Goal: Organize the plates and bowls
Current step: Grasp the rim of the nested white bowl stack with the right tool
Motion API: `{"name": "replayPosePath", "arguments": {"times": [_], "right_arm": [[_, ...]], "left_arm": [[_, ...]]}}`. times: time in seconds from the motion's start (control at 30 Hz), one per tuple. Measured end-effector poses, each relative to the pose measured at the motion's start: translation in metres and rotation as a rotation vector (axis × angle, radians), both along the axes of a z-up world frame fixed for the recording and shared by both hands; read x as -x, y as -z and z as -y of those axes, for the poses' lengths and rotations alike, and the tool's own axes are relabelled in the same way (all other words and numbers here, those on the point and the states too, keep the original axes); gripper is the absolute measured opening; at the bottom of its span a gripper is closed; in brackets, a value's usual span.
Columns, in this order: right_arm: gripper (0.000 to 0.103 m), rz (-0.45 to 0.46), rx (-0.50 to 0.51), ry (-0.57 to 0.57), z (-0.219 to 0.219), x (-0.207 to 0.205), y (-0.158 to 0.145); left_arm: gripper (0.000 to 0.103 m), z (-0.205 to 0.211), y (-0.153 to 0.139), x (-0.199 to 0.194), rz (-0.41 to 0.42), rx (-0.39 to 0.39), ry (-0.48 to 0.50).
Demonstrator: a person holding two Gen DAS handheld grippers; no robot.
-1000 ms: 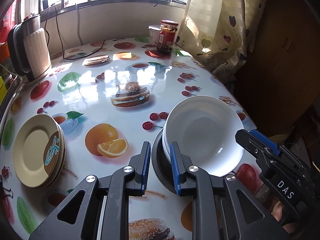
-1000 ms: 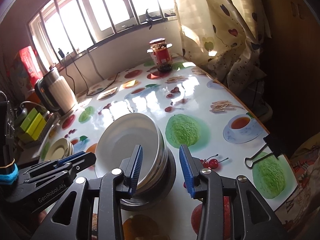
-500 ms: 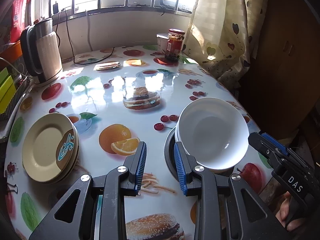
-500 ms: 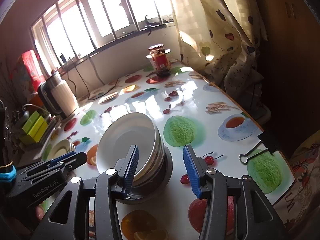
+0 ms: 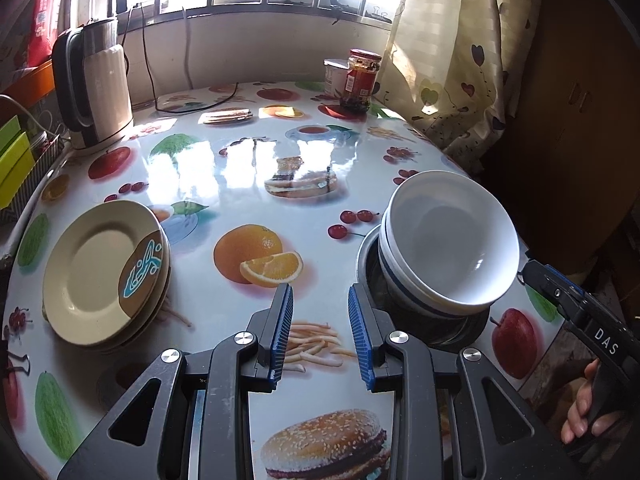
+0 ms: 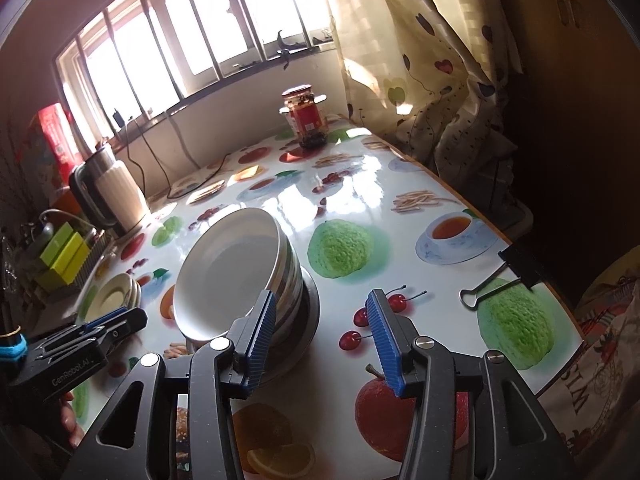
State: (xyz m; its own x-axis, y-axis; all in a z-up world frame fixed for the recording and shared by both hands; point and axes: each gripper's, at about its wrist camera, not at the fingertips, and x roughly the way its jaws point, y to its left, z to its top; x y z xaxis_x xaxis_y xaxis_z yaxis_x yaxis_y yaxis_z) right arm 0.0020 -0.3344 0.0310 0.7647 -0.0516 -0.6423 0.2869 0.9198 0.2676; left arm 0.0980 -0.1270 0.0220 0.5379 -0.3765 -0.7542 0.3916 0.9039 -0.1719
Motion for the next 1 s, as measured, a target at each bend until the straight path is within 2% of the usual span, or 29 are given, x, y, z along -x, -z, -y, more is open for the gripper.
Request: {"name": "replayPosePath", "arguments": {"times": [0.1,0.2,0.4,0.77,1.0], "right_arm": [[0.048,-0.02,-0.016,0.014,0.007,0.002,0.008],[0.048,-0.038,-0.029,0.019,0.011,0.002,0.017],[0.048,-0.068,-0.049,0.011,0.014,-0.004,0.032],[0.048,-0.078,-0.088,-0.034,0.015,-0.018,0.046],[0.048,-0.084,-0.097,-0.059,0.015,-0.025,0.05]], "left_arm": [[0.03,-0.004,0.007,-0.005,-0.043,0.048,0.004],[0.03,-0.006,0.013,-0.009,-0.061,0.055,-0.003],[0.03,-0.004,0.025,-0.018,-0.126,0.121,0.026],[0.03,0.006,0.034,-0.028,-0.146,0.115,0.048],[0.03,0.002,0.04,-0.036,-0.188,0.15,0.046]]}}
